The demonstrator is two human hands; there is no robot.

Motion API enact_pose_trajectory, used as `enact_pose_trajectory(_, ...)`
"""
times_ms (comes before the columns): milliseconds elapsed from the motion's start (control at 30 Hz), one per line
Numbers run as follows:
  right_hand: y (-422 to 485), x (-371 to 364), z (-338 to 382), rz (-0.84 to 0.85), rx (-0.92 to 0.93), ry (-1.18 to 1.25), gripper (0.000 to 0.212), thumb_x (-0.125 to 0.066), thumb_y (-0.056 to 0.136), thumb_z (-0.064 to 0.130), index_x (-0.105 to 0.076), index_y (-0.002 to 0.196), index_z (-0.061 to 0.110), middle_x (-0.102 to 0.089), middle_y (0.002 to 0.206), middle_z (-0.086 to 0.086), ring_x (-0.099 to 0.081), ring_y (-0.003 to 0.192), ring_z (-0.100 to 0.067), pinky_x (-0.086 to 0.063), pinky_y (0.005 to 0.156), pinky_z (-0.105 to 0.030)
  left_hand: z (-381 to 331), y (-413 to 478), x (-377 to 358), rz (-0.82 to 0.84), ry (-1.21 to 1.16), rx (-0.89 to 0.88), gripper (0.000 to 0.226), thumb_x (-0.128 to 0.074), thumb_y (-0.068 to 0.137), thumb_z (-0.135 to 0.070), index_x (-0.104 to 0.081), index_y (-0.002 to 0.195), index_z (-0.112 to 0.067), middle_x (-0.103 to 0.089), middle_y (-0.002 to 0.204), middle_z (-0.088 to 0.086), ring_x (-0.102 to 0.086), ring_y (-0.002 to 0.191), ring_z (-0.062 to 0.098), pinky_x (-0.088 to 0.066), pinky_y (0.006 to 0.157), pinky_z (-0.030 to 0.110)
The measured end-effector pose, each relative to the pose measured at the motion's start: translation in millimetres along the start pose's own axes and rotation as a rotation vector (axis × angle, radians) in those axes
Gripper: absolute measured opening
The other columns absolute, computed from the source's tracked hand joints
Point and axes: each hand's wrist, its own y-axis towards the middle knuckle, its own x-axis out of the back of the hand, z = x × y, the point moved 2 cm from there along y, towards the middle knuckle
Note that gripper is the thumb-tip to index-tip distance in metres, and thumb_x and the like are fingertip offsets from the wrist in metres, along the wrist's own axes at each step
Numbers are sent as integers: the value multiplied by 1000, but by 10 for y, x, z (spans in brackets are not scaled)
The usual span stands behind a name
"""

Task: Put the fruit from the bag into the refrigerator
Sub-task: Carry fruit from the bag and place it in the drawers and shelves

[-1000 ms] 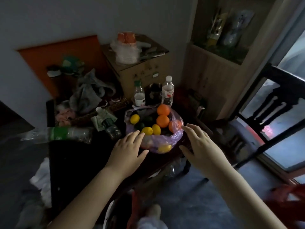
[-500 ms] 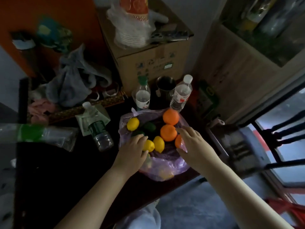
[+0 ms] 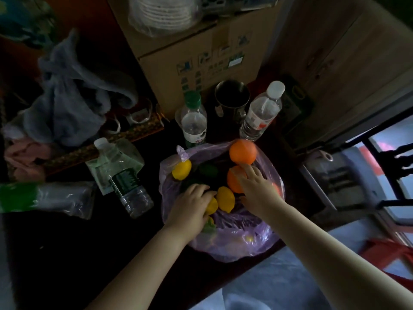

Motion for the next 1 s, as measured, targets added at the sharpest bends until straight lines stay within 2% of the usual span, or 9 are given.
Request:
enact_pose_trajectory(100,41,-41,-43,-31,-30,-25,85,-62,79,11,-15,148,26,-15,150,-5,-19,136,-29,-49,86,-37,16,38,-41,-12,47,-50,59,-67,78,-19,-47,134,-21,-47,133,-2,-38,127,21,-45,95,39)
enact_pose_trajectory(267,52,-32,-59,-36,-73,-6,86,-66,78,13,-16,146,24,-21,146,-7,-27,132,-30,-49,88,-40,50,74,-53,-14,156,-125,51,-72,71,-22,-58,120,-17,-62,110,-2,-49,113,25,-49,83,42)
enact_pose_trajectory(367,-48,28,-67,-106,-68,3,83,-67,77,18,-19,145,23,-28,142,-6,-33,129,-29,-47,88,-39,47,81,9,-27,153,-131,48,-71,74,-23,-58,120,-16,-60,110,1,-50,111,26,-47,86,41)
enact_pose_trajectory(533,-466,322,-78,-376,-83,99,80,-69,70,26,-31,141,22,-36,136,-6,-39,121,-29,-47,89,-38,-146,38,294,-144,23,-123,46,-73,75,-28,-60,117,-14,-59,109,3,-53,108,27,-49,84,40)
enact_pose_trajectory(667,-1084,685,-66,-617,-133,223,80,-71,63,26,-39,137,20,-42,131,-8,-44,116,-32,-37,99,-35,-582,-90,632,-244,-80,-189,48,-71,79,-23,-55,123,-15,-54,122,2,-52,114,24,-47,87,35)
enact_pose_trajectory(767,-1757,877,-1,-788,-196,295,76,-74,65,26,-43,134,18,-41,131,-8,-46,114,-29,-39,95,-30,-1069,-291,875,-322,-131,-303,46,-66,82,-27,-51,125,-18,-50,126,0,-53,112,22,-49,83,36)
enact_pose_trajectory(833,-2306,966,54,-892,-240,294,74,-74,65,23,-43,132,20,-41,130,-6,-45,114,-26,-43,91,-30,-1459,-475,1016,-372,-172,-409,45,-62,82,-32,-50,124,-20,-49,124,-1,-52,110,19,-47,82,31)
enact_pose_trajectory(933,-3207,1019,159,-1035,-321,203,75,-75,63,21,-42,130,22,-39,129,-5,-45,113,-26,-44,83,-30,-2106,-888,1138,-421,-229,-598,49,-67,81,-27,-50,126,-20,-48,122,-4,-48,109,11,-40,88,22)
enact_pose_trajectory(1000,-3870,1028,250,-1128,-385,135,75,-74,63,20,-41,130,25,-38,129,-5,-45,112,-26,-46,83,-33,-2564,-1264,1181,-478,-252,-714,49,-68,79,-25,-52,125,-18,-50,120,-3,-48,109,10,-38,88,19)
